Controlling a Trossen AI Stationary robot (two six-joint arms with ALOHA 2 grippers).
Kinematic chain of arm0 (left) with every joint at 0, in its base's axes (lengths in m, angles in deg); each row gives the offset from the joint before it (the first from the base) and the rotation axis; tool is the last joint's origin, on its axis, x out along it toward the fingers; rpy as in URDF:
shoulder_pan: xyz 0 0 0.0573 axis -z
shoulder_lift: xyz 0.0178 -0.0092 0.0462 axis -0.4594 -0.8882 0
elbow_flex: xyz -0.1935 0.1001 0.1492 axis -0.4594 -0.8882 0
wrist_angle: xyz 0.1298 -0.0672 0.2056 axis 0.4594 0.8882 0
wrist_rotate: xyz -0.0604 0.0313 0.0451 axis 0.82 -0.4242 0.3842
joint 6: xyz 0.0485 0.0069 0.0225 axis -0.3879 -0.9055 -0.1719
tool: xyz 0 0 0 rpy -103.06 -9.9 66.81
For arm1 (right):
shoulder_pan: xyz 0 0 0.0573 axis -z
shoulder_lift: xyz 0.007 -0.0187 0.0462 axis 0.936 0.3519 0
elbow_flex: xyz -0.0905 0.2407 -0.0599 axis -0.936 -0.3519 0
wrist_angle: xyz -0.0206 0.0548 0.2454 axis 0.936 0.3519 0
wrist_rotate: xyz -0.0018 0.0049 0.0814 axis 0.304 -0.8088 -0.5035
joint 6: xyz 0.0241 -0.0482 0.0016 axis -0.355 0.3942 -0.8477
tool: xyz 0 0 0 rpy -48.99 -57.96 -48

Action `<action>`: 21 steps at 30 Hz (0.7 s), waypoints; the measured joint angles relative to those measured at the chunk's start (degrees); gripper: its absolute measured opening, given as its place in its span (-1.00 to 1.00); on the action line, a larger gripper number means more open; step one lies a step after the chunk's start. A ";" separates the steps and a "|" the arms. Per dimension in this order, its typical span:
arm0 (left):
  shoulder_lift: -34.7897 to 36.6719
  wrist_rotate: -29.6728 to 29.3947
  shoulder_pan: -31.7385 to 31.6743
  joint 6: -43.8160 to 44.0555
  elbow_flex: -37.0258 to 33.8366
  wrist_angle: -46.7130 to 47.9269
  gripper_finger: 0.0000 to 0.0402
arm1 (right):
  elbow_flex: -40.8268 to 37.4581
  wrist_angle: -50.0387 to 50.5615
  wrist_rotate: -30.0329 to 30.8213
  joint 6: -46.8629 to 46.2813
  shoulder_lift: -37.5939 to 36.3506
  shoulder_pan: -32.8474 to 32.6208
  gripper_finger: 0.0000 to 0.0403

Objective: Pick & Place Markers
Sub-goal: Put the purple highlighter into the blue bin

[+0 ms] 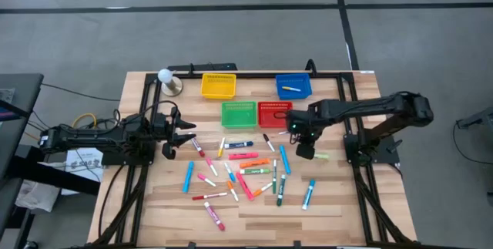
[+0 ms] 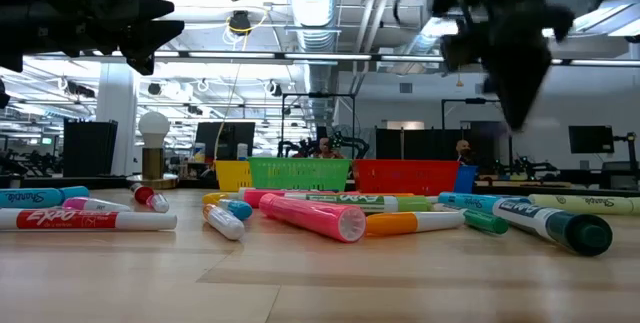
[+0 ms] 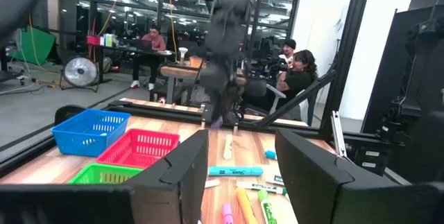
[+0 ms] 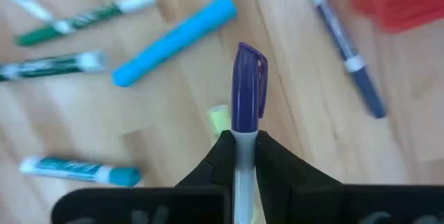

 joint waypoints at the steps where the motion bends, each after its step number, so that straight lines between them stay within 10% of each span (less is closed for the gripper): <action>1: 0.01 -0.05 0.00 0.00 0.02 -0.02 -0.17 | 1.73 1.72 -0.04 0.69 -0.59 0.13 -0.89; 21: 0.02 -0.01 0.02 0.00 0.02 -0.21 -0.17 | 21.49 3.12 15.95 22.48 -6.87 18.09 -0.85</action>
